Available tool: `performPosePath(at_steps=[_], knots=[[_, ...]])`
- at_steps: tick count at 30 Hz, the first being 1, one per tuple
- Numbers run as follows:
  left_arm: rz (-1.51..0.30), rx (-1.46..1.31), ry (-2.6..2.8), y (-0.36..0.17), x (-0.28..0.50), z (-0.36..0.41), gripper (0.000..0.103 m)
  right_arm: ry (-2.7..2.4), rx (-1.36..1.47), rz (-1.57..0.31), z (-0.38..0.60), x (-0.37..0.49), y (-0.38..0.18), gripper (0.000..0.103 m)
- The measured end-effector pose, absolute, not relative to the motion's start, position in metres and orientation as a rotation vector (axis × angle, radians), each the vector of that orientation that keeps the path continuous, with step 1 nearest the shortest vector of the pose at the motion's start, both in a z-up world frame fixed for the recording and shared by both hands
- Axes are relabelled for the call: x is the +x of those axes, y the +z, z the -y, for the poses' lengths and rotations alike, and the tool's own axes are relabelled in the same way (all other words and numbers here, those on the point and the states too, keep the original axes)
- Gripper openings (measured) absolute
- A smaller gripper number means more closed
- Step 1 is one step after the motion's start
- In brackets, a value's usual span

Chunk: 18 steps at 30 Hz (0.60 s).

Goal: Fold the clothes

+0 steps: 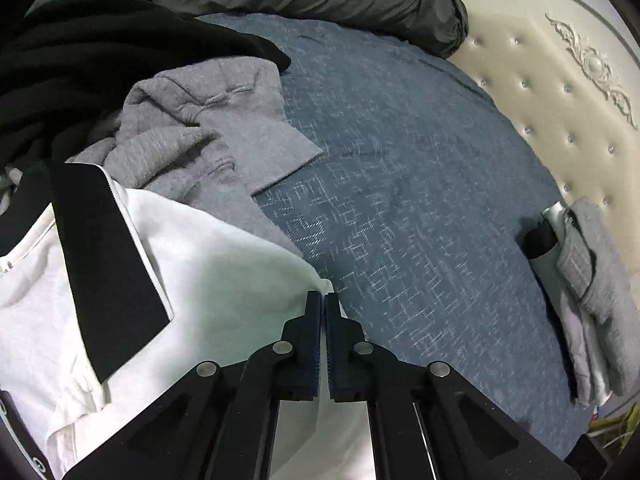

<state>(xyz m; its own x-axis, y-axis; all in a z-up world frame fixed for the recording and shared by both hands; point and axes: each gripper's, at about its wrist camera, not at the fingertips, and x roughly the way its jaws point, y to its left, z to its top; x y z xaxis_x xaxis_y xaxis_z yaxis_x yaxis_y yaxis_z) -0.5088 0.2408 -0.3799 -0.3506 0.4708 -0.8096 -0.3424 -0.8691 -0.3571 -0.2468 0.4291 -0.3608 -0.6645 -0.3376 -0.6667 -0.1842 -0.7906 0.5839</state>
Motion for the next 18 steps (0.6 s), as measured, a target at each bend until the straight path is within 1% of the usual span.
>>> performPosePath(at_steps=[5,18], knots=[[0.244,-1.407,2.234,-0.381,-0.519,-0.236,0.002,-2.631,1.249,0.966,-0.426,-0.24,-0.359,0.005],[0.22,-1.435,2.246,-0.396,-0.521,-0.237,0.002,-2.668,1.261,1.004,-0.428,-0.227,-0.365,0.004]])
